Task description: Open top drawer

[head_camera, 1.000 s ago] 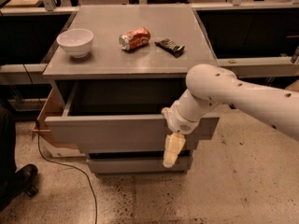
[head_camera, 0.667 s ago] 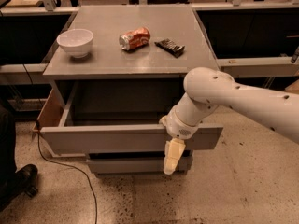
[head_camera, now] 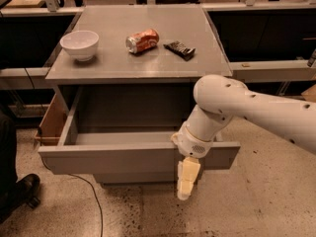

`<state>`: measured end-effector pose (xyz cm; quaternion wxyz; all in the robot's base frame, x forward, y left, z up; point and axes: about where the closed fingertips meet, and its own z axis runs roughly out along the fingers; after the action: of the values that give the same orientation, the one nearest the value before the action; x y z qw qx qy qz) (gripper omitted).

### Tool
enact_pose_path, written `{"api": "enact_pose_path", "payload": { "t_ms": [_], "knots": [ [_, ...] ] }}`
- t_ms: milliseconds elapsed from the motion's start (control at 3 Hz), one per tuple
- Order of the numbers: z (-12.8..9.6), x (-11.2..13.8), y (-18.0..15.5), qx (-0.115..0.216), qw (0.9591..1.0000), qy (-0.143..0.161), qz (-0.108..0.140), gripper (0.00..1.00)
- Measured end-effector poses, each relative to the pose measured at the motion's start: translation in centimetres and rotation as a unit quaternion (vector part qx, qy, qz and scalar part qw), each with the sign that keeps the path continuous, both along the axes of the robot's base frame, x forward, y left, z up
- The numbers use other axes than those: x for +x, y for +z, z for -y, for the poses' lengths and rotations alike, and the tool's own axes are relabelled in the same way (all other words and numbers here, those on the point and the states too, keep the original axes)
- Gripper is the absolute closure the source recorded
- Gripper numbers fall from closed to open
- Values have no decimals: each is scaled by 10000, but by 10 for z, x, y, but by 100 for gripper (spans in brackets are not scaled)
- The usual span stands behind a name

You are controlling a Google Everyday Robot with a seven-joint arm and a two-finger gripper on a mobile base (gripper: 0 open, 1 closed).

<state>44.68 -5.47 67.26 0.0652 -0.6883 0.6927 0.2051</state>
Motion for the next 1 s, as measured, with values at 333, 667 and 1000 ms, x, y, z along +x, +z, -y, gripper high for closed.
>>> {"api": "enact_pose_path", "payload": {
  "t_ms": [333, 667, 1000],
  "knots": [
    [3, -20, 9, -10, 9997, 61, -245, 0],
    [4, -35, 19, 70, 9987, 197, -475, 0],
    [6, -46, 26, 106, 9974, 303, -642, 0]
  ]
}}
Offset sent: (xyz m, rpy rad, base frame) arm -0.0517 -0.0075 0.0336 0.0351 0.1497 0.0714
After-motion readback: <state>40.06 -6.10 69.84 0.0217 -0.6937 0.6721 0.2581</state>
